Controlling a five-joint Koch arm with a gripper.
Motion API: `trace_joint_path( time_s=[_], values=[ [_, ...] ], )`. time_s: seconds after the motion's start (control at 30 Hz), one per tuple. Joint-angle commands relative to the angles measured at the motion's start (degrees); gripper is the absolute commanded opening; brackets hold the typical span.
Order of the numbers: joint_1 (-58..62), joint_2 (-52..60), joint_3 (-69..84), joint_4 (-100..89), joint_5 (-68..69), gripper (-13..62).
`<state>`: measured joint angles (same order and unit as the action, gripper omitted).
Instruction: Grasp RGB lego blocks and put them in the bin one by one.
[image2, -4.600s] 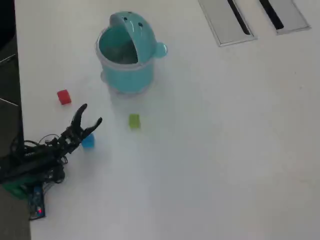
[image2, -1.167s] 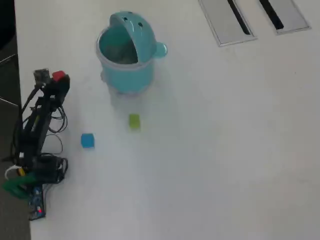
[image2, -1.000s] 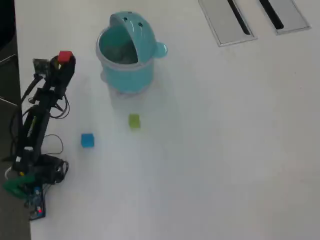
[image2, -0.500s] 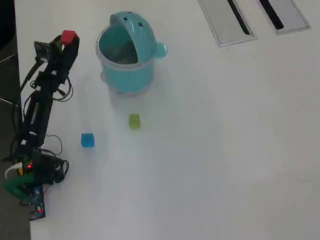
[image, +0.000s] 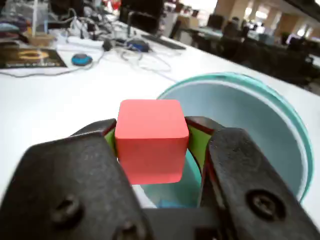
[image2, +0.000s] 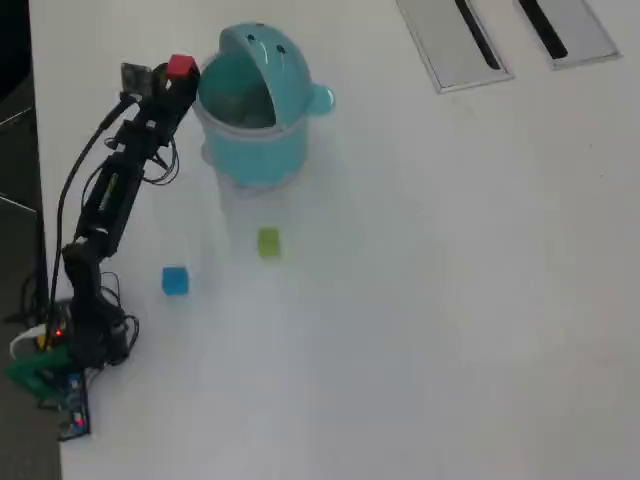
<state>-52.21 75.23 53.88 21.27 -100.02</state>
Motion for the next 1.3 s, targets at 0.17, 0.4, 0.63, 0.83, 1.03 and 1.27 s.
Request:
trace_joint_path(
  time_s=[0.17, 0.4, 0.63, 0.83, 1.03, 1.27],
  values=[
    [4.13, -10.11, -23.12, 0.97, 2.29, 13.0],
    [6.68, -14.77, -25.05, 1.05, 2.29, 14.6],
    [8.53, -19.86, -26.63, -0.79, 1.93, 26.1],
    [8.09, -18.63, -26.54, 0.18, 1.76, 35.0],
    [7.91, -13.45, -26.54, 8.35, 2.02, 34.4],
    [9.40, -6.50, -26.54, 19.34, 1.85, 32.9]
  ],
)
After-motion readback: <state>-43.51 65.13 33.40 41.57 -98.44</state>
